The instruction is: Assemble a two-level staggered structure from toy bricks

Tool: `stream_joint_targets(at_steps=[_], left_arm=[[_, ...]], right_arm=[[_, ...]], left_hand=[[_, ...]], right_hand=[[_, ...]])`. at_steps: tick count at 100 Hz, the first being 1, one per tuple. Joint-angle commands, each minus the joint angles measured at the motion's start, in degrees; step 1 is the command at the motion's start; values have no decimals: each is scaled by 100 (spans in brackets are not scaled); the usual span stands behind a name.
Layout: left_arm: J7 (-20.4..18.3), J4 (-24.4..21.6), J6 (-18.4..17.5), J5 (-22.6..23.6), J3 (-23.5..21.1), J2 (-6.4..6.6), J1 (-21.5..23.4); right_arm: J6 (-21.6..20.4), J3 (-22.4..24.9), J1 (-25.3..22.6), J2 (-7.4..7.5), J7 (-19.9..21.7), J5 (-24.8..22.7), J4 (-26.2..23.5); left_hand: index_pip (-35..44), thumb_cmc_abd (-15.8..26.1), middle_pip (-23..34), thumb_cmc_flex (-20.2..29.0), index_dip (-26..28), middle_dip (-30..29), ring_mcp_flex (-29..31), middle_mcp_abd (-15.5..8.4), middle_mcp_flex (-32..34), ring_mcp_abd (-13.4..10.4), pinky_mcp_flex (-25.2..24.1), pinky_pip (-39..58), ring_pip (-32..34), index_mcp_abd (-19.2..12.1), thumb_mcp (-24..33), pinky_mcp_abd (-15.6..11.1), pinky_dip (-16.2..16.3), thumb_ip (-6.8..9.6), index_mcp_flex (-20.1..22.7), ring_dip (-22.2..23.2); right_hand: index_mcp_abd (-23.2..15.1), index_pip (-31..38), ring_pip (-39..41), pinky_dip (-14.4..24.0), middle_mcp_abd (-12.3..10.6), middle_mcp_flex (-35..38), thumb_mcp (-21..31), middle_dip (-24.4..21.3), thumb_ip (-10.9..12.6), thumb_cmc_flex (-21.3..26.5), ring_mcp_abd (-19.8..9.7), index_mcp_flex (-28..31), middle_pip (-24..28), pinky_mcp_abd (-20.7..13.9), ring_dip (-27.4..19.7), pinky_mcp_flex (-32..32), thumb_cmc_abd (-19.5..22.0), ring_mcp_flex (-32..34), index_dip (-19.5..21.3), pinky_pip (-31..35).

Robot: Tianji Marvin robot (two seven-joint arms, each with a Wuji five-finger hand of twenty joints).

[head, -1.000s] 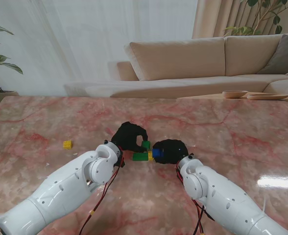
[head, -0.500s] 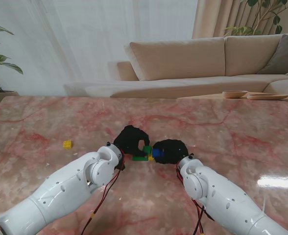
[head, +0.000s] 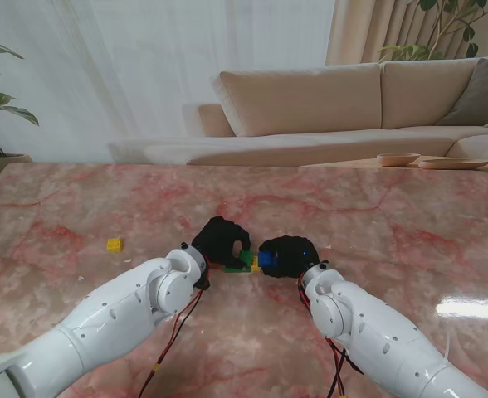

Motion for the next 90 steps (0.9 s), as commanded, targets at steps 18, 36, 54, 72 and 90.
stream_joint_targets(at_steps=[18, 36, 54, 72, 90], left_arm=[[115, 118, -8, -139, 1, -119, 23], [167, 139, -25, -157, -6, -140, 18], [164, 215, -59, -152, 61, -160, -35], [153, 285, -83, -217, 93, -193, -58], [195, 326, -102, -259, 100, -228, -63]], right_arm=[[11, -29, -99, 0, 129, 21, 126], [3, -26, -102, -1, 132, 28, 127], [3, -25, -103, 0, 135, 31, 127], [6, -17, -110, 3, 140, 26, 120], [5, -3, -123, 10, 161, 20, 103]], left_hand=[[439, 237, -28, -60, 322, 58, -46, 4, 166, 121, -128, -26, -142, -300, 58, -6, 40, 31, 368, -14], [482, 260, -19, -96, 386, 64, -40, 2, 166, 118, -133, -59, -137, -317, 31, -13, 64, 30, 323, -9], [469, 272, -15, -104, 398, 68, -46, -2, 158, 122, -132, -76, -137, -288, 10, -16, 88, 33, 301, -6], [453, 280, -14, -144, 413, 70, -47, -6, 154, 115, -138, -102, -136, -274, -3, -16, 109, 34, 296, -4], [489, 289, -10, -154, 471, 73, -49, -10, 154, 111, -138, -125, -141, -294, -12, -25, 132, 36, 283, -4]], right_hand=[[-3, 114, -87, 52, 191, 186, 177, -129, -171, -89, 12, 103, -168, -25, -21, 37, -100, 169, -48, 172], [-6, 115, -88, 53, 182, 195, 189, -127, -172, -92, 13, 107, -166, -27, -21, 37, -106, 170, -48, 172], [-2, 112, -86, 56, 189, 189, 198, -127, -174, -96, 12, 105, -170, -27, -20, 37, -109, 171, -49, 177], [-5, 113, -86, 56, 194, 193, 199, -125, -175, -99, 15, 107, -167, -28, -19, 42, -106, 170, -49, 179], [0, 113, -87, 56, 192, 195, 204, -125, -174, -95, 12, 108, -168, -26, -19, 39, -106, 172, -48, 178]])
